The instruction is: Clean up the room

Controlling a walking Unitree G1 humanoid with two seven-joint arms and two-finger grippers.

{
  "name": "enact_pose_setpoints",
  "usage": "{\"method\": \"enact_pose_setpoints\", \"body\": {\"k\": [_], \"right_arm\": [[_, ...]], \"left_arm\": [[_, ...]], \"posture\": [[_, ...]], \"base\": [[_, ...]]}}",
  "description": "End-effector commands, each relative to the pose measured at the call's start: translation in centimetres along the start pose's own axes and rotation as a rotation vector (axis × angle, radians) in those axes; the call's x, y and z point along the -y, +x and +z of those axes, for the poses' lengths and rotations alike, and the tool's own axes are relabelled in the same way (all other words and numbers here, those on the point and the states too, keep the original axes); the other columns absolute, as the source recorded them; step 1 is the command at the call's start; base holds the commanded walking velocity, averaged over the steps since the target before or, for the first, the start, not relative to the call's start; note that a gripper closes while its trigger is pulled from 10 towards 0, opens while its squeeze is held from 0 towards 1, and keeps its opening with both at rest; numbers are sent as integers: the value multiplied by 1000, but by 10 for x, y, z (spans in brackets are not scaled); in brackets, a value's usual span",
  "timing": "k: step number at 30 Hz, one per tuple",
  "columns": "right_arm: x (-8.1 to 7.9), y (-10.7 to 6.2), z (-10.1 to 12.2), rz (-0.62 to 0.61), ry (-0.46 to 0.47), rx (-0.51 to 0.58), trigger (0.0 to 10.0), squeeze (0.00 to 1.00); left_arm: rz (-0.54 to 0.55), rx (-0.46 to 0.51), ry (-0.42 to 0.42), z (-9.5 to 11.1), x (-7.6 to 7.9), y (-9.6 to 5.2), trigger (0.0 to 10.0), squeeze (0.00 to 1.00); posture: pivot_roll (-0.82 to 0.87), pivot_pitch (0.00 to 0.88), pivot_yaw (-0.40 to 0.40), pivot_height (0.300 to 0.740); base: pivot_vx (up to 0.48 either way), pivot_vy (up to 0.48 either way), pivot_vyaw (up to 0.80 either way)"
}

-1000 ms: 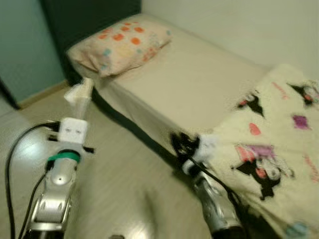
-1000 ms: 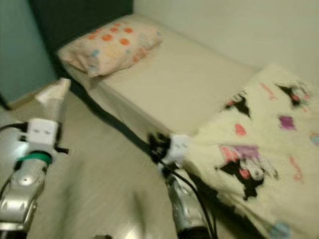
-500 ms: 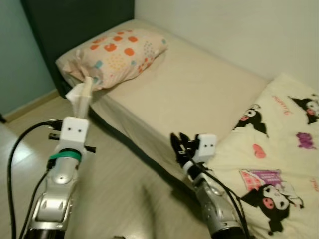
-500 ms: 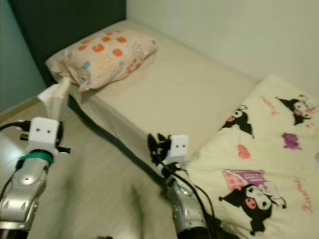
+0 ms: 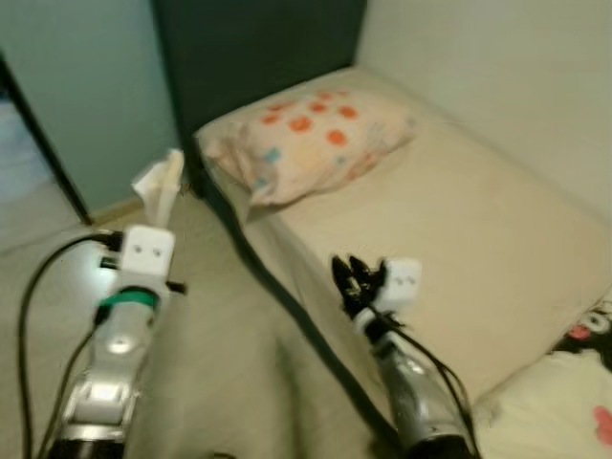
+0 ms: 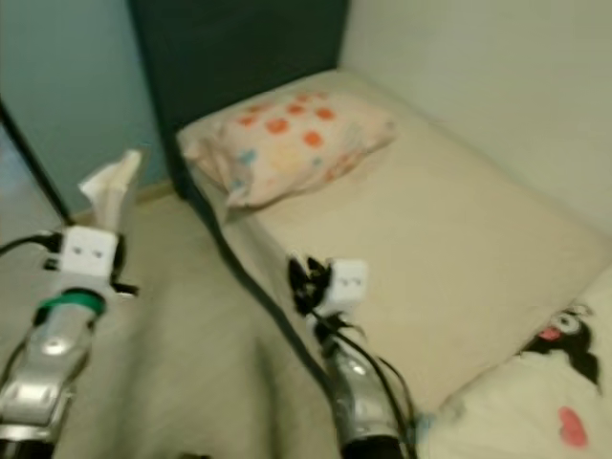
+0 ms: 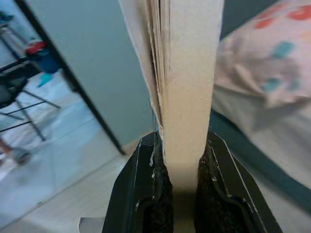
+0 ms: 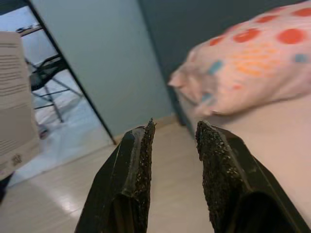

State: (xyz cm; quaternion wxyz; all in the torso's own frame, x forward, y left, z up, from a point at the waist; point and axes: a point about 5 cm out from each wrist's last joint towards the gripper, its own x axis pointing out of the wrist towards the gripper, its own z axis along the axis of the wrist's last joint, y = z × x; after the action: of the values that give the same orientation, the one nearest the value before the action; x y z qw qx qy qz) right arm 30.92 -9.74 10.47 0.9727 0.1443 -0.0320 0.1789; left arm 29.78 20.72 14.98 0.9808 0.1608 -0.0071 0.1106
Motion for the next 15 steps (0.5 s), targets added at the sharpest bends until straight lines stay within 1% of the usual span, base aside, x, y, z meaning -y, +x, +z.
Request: {"method": "enact_pose_setpoints", "body": {"k": [1, 8, 11, 15], "right_arm": [[10, -6, -6, -48, 11, -22, 10000, 0], [12, -7, -6, -56, 7, -28, 10000, 0], [13, -7, -7, -64, 15, -31, 10000, 0], [15, -6, -7, -74, 17, -33, 10000, 0]], "left_arm": [[-26, 36, 0, 6, 8, -1, 10000, 0], [-28, 36, 0, 6, 8, 0, 10000, 0], [-30, 36, -1, 6, 9, 0, 10000, 0], [-33, 34, -1, 5, 9, 0, 10000, 0]], "posture": [[92, 47, -15, 740], [90, 45, -15, 740], [90, 45, -15, 740], [90, 47, -15, 740]], "base": [[454, 0, 0], [451, 0, 0], [450, 0, -710], [450, 0, 0]]}}
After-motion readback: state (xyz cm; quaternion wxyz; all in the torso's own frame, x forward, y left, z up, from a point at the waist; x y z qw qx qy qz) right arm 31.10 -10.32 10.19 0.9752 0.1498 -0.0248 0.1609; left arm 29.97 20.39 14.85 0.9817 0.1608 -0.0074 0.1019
